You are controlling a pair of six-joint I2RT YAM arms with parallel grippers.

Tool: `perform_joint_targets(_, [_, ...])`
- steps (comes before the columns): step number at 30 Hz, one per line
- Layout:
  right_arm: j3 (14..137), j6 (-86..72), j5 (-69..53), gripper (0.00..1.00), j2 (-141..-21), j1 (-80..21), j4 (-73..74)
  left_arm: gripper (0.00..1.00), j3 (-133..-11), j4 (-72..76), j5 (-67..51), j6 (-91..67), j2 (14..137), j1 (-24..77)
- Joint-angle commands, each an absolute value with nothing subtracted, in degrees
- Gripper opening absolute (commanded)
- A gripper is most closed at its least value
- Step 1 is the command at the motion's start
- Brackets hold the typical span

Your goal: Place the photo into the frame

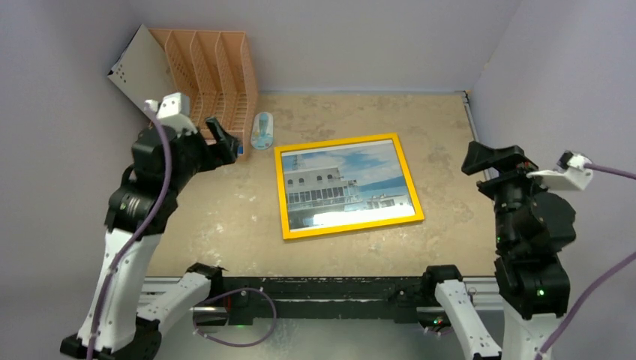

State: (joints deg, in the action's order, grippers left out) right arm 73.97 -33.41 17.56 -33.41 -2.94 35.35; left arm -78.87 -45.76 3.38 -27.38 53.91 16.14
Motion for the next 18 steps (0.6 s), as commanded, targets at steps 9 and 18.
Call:
perform_joint_targets(9, [86.24,-27.71,22.24,0.99,-31.03,-2.97,48.51,0.84,-93.85,-67.80,16.73,-24.44,44.27,16.08])
perform_joint_targets(18, [92.07,-27.60,21.40,0.99,-31.56,-2.93,52.04,0.85,-97.48,-71.91,16.08,-26.19,42.60,16.08])
